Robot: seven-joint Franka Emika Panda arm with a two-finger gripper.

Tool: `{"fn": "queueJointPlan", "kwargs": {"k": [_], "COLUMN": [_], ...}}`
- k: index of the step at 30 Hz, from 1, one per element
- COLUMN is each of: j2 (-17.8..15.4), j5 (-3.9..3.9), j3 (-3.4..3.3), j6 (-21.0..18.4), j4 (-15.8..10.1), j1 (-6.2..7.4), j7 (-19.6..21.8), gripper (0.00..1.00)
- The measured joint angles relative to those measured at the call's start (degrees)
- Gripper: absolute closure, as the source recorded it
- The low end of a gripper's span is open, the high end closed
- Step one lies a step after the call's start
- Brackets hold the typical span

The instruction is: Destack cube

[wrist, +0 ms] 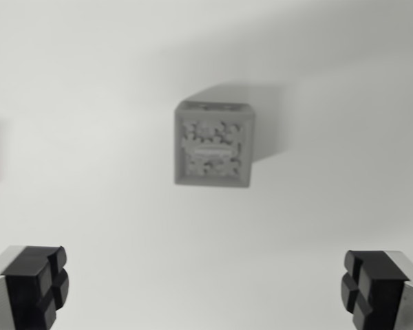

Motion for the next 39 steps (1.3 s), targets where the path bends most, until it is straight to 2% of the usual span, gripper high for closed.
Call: {"fn": "queueJointPlan", "kwargs": {"k": [9,23,39], "j2": [-3.7,-7.4,-9.3], "j5": [-0.23,-0.39,-0.46], "j3": [-0.01,-0.01,-0.01], "j6": [-5.2,-11.9,-16.0], "j4": [1.6,4.5,6.7], "j1": [0.0,0.0,0.0], "j7": [0.2,0.3,0.4], "gripper": [0.0,0.0,0.0]}}
